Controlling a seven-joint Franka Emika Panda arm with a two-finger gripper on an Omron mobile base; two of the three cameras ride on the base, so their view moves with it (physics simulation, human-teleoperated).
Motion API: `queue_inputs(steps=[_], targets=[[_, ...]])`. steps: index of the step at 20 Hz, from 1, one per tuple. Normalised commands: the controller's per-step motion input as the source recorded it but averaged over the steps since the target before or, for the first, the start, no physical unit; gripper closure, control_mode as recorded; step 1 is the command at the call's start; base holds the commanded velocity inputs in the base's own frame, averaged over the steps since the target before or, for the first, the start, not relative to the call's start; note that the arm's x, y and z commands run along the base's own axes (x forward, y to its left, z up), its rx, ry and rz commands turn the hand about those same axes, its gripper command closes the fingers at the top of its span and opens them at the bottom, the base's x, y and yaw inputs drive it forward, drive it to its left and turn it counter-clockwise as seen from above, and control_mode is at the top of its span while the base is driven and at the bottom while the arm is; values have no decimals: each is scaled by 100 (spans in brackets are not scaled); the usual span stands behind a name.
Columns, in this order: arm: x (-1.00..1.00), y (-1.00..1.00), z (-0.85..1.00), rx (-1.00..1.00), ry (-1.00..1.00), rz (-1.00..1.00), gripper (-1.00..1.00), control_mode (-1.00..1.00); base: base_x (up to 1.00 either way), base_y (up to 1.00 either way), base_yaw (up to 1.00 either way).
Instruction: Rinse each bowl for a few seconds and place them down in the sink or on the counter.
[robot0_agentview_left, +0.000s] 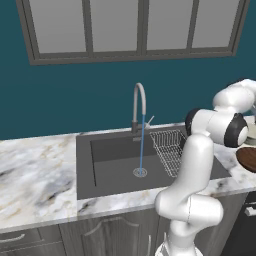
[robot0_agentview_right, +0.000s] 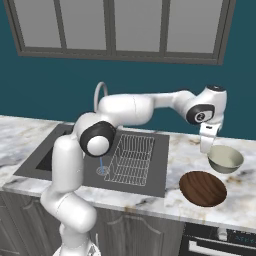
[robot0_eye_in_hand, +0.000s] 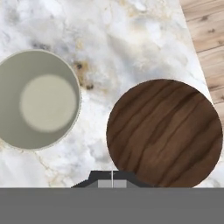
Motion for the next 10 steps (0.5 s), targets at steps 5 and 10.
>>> queue_inputs(steps=[5, 10], targets=[[0, -6, -22, 0, 0, -5, 100, -100, 0, 0, 0], [0, -16, -4, 1, 0, -1, 100, -100, 0, 0, 0]])
